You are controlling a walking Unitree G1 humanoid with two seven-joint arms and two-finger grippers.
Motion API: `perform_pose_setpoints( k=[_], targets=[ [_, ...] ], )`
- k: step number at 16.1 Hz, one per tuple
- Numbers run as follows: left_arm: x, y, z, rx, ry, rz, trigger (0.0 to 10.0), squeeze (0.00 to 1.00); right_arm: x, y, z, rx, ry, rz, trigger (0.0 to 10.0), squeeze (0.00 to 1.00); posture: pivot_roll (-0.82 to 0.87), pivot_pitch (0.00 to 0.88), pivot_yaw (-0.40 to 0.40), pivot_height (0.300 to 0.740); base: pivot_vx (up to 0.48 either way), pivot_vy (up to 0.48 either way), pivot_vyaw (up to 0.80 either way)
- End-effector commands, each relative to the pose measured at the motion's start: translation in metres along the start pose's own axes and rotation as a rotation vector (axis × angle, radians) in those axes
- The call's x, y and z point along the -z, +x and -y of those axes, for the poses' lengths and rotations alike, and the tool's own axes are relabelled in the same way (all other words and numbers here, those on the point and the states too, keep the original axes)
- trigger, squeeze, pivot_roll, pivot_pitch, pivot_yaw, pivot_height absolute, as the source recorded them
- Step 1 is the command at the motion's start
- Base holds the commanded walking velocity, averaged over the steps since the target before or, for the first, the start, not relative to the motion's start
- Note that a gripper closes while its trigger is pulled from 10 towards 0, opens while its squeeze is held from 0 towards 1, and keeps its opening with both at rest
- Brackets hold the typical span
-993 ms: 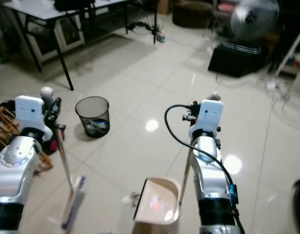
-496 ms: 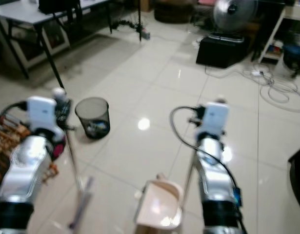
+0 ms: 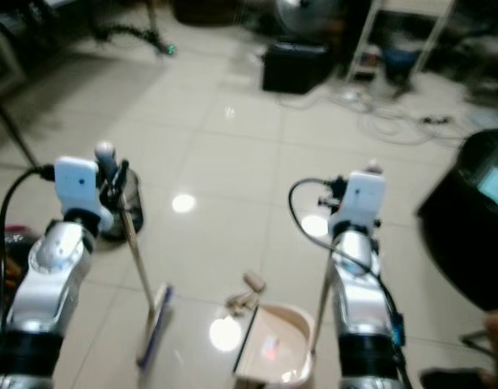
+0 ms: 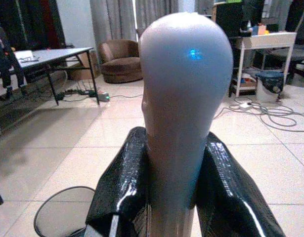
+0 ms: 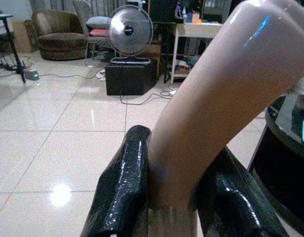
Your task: Sweep floor
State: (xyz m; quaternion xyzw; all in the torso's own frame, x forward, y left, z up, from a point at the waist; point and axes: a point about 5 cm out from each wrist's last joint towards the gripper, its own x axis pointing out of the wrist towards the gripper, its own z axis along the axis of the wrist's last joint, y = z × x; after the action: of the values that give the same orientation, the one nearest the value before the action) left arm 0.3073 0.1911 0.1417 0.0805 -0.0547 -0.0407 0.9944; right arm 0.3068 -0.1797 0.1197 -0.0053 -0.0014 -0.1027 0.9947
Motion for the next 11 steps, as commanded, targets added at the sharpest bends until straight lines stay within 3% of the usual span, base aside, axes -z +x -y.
perform_pose_setpoints(
  k=[1, 4, 6, 11],
  targets=[
    [-0.0113, 0.0032, 0.0023, 0.001, 0.043, 0.056, 10.0, 0.00, -0.0131, 0.0038, 0.0004, 0.000, -0.004, 0.055, 10.0, 0.00, -0.02, 0.000, 0.008, 0.740, 0.000, -0.480, 0.00],
    [-0.0106, 0.0047, 0.0047, -0.001, 0.039, 0.051, 10.0, 0.00, -0.0153, 0.0067, -0.0003, 0.002, 0.022, 0.053, 10.0, 0.00, -0.02, 0.000, 0.008, 0.740, 0.000, -0.480, 0.00],
    [-0.0071, 0.0044, 0.0017, -0.013, 0.007, 0.035, 10.0, 0.00, -0.0136, 0.0080, -0.0002, -0.004, -0.011, 0.045, 10.0, 0.00, -0.02, 0.000, 0.007, 0.740, 0.000, 0.000, 0.00],
    [-0.0065, 0.0061, 0.0037, 0.014, 0.020, 0.046, 10.0, 0.00, -0.0112, 0.0098, -0.0024, -0.015, 0.032, 0.013, 10.0, 0.00, -0.02, 0.000, 0.009, 0.740, 0.000, 0.000, 0.00]
  ],
)
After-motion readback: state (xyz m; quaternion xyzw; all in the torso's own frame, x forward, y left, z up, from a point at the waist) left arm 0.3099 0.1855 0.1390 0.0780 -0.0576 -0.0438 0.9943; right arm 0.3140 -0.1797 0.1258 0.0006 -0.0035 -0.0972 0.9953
